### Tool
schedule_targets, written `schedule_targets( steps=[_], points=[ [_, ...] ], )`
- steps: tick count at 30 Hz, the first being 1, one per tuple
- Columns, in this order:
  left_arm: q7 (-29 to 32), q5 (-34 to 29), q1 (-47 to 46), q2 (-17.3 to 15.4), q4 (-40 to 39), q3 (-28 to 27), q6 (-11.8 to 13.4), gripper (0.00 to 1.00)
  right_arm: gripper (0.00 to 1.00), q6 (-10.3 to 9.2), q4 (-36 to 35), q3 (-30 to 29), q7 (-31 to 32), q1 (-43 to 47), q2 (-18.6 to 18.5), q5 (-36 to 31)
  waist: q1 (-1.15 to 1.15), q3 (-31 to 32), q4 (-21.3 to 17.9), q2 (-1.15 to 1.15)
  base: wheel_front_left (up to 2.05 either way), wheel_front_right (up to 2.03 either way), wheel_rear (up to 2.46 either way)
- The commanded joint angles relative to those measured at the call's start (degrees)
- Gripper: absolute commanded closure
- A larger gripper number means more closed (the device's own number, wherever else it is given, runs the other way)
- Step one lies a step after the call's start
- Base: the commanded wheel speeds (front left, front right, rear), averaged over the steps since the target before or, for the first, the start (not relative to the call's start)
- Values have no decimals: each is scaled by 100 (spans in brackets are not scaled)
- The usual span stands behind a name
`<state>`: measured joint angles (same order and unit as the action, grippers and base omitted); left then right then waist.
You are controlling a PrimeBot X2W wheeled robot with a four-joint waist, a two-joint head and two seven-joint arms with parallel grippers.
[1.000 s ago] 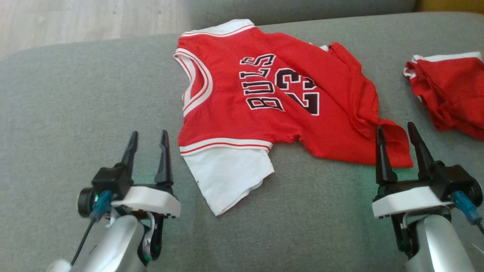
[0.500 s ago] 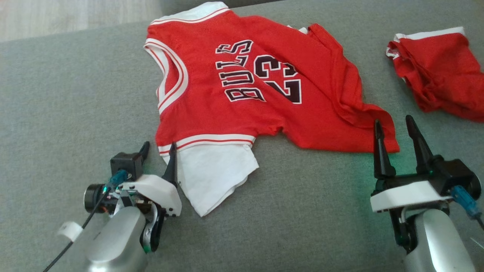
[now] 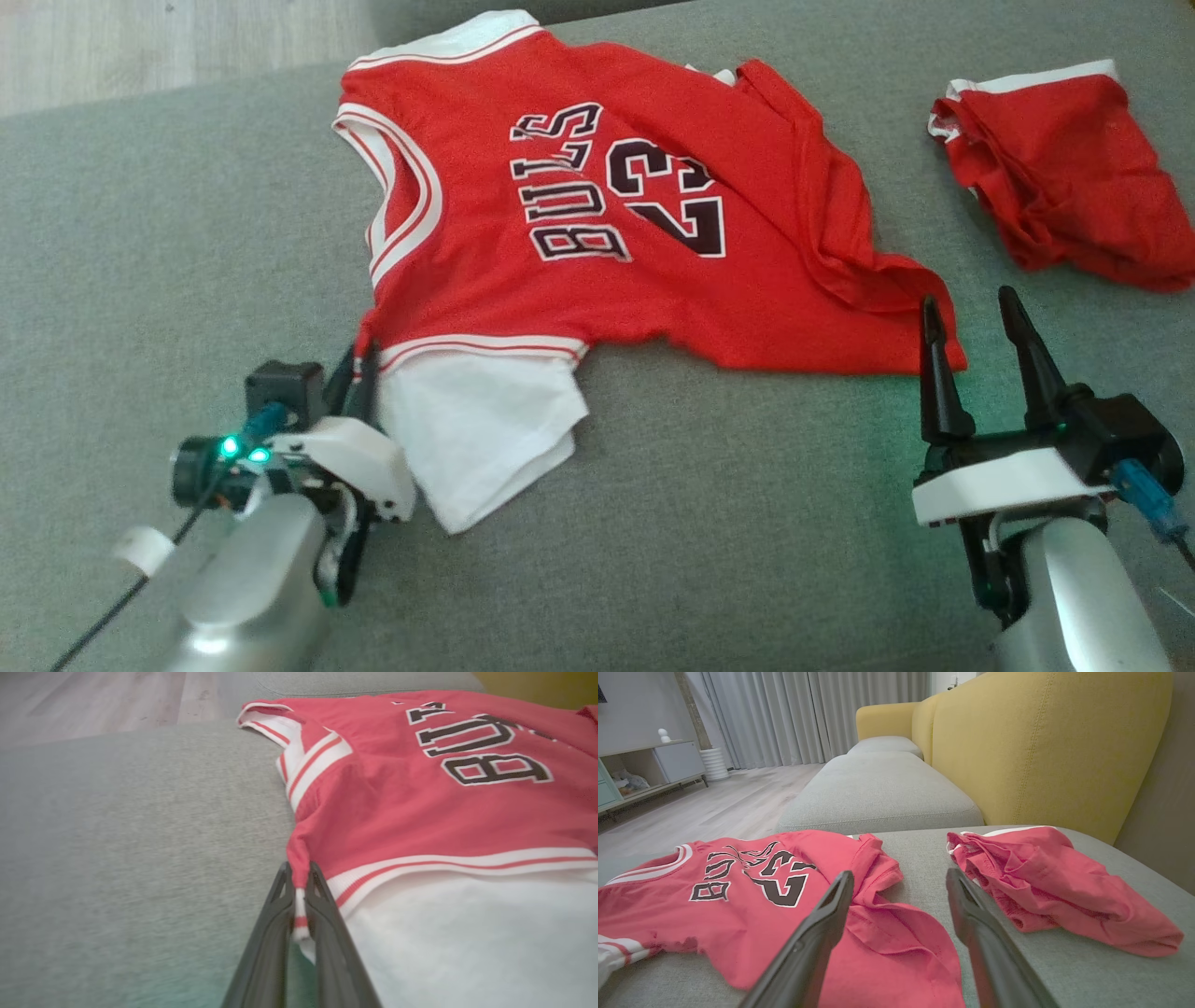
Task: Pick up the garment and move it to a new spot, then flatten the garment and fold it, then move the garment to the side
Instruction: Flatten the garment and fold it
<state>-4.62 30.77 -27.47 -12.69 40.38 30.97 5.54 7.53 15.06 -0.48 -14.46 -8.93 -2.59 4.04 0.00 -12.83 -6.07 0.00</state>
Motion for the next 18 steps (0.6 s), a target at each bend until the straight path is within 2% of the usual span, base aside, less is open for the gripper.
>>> schedule_targets(
  steps=[1, 7, 13, 14, 15, 16, 18],
  points=[
    [-35, -36, -309, -240, -84, -211, 25, 100, 0, -4, -158, 141, -53, -125, -29, 26, 0, 16, 15, 0, 0, 0, 0],
    [50, -234, -792, -574, 149, -151, -24, 100, 0, -4, -140, 223, -53, -156, -29, 13, 0, 47, 60, 0, 0, 0, 0],
    [148, -365, -1386, -756, 347, -83, -159, 100, 0, -4, -101, 263, -53, -195, -29, -18, 0, 26, 75, 0, 0, 0, 0],
    [153, -374, -1439, -762, 385, -69, -180, 66, 0, -4, -93, 272, -53, -203, -29, -17, 0, 19, 72, 0, 0, 0, 0],
    [150, -375, -1478, -760, 423, -61, -194, 7, 0, -4, -86, 283, -53, -210, -29, -15, 0, 13, 72, 0, 0, 0, 0],
    [161, -336, -1492, -743, 472, -84, -195, 0, 0, -4, -79, 294, -53, -217, -29, -10, 0, 13, 75, 0, 0, 0, 0],
    [211, -246, -1462, -710, 561, -113, -228, 0, 0, -4, -64, 313, -53, -228, -29, 2, 0, 26, 86, 0, 0, 0, 0]
  ],
)
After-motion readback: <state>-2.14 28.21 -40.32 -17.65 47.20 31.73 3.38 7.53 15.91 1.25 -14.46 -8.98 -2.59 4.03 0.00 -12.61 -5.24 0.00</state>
